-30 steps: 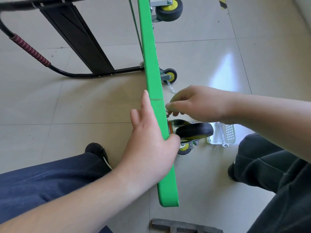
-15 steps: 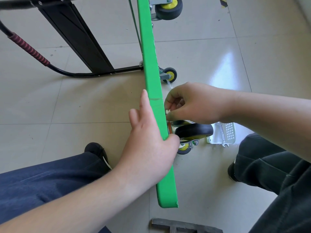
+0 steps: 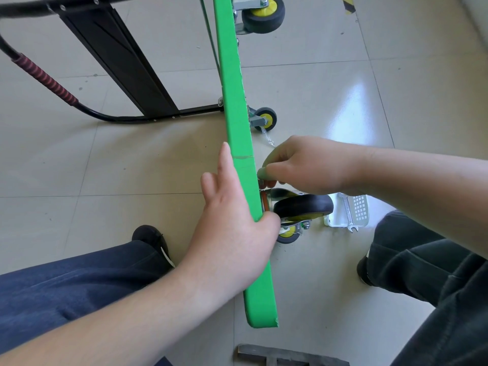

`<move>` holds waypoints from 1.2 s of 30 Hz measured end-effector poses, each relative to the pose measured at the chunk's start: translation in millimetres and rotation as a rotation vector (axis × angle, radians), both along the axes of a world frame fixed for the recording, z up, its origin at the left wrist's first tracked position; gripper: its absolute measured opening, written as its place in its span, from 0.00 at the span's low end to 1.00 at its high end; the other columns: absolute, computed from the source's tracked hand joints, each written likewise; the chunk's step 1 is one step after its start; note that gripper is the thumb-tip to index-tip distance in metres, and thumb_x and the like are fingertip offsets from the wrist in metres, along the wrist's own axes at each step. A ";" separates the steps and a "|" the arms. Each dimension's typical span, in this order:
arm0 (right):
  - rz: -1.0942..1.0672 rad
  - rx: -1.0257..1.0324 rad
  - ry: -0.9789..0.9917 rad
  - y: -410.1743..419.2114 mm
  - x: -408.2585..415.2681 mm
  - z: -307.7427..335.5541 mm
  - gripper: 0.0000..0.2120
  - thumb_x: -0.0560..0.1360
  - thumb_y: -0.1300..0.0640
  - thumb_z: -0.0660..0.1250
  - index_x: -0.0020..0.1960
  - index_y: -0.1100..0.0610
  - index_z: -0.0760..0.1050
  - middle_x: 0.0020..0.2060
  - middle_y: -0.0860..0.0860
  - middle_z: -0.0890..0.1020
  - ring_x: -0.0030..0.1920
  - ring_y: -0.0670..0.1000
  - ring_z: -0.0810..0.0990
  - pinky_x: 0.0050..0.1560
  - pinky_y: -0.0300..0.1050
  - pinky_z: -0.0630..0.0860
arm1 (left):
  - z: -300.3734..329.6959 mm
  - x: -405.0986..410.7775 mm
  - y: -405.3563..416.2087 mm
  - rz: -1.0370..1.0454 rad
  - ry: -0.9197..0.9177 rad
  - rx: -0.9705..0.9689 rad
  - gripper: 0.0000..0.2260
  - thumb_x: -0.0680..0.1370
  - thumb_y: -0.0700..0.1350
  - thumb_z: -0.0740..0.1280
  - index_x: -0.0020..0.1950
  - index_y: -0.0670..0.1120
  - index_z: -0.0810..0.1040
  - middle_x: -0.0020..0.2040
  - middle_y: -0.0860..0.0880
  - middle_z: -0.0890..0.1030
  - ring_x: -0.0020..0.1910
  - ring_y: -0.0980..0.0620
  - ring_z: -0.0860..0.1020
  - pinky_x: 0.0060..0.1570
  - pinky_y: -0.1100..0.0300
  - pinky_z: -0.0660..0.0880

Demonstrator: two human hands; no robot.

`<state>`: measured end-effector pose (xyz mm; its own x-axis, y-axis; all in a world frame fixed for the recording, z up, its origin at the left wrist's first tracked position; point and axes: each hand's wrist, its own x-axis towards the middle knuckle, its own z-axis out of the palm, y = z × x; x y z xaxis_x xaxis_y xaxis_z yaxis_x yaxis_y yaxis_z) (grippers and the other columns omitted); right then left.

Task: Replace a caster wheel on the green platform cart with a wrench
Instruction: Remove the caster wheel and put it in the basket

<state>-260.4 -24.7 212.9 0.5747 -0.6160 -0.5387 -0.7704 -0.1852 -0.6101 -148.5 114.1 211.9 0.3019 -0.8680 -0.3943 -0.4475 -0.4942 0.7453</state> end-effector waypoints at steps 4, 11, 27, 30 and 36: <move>0.017 0.014 -0.019 -2.5 -0.3 -0.2 0.13 0.76 0.47 0.70 0.49 0.57 0.84 0.48 0.59 0.85 0.40 0.51 0.76 0.48 0.54 0.80 | 0.1 -0.2 0.1 0.002 0.004 -0.001 0.47 0.77 0.43 0.68 0.82 0.65 0.38 0.62 0.56 0.62 0.53 0.70 0.69 0.45 0.75 0.72; -0.003 0.075 -0.061 -1.4 0.0 -3.1 0.03 0.75 0.54 0.70 0.48 0.52 0.82 0.44 0.53 0.85 0.36 0.48 0.78 0.36 0.40 0.74 | 2.4 -0.6 -0.2 0.004 0.015 0.002 0.47 0.77 0.44 0.68 0.81 0.66 0.37 0.62 0.57 0.62 0.51 0.67 0.72 0.45 0.72 0.73; 0.005 0.101 -0.068 -2.4 1.3 -2.7 0.03 0.74 0.53 0.74 0.47 0.51 0.82 0.41 0.51 0.84 0.39 0.50 0.77 0.39 0.44 0.73 | 0.1 -0.1 0.2 0.003 0.016 -0.004 0.47 0.77 0.43 0.68 0.82 0.65 0.38 0.62 0.57 0.62 0.53 0.71 0.69 0.44 0.76 0.72; -0.012 0.095 -0.071 -3.6 2.6 -4.7 0.04 0.75 0.54 0.71 0.48 0.51 0.83 0.45 0.52 0.85 0.43 0.51 0.80 0.46 0.47 0.77 | 0.3 -0.2 -0.1 0.005 0.019 -0.006 0.47 0.77 0.43 0.68 0.82 0.64 0.38 0.63 0.56 0.63 0.54 0.71 0.69 0.43 0.74 0.71; -0.073 0.099 -0.003 -5.5 4.2 -4.8 0.16 0.79 0.47 0.65 0.49 0.57 0.85 0.50 0.54 0.86 0.56 0.57 0.81 0.60 0.51 0.77 | 0.9 0.2 -0.1 -0.001 0.017 -0.016 0.47 0.77 0.43 0.68 0.82 0.65 0.39 0.62 0.55 0.63 0.52 0.68 0.70 0.46 0.72 0.73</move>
<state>-256.2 -30.2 208.1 0.5321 -0.6002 -0.5972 -0.7777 -0.0677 -0.6250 -148.3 114.0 212.9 0.2945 -0.8743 -0.3858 -0.4353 -0.4821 0.7604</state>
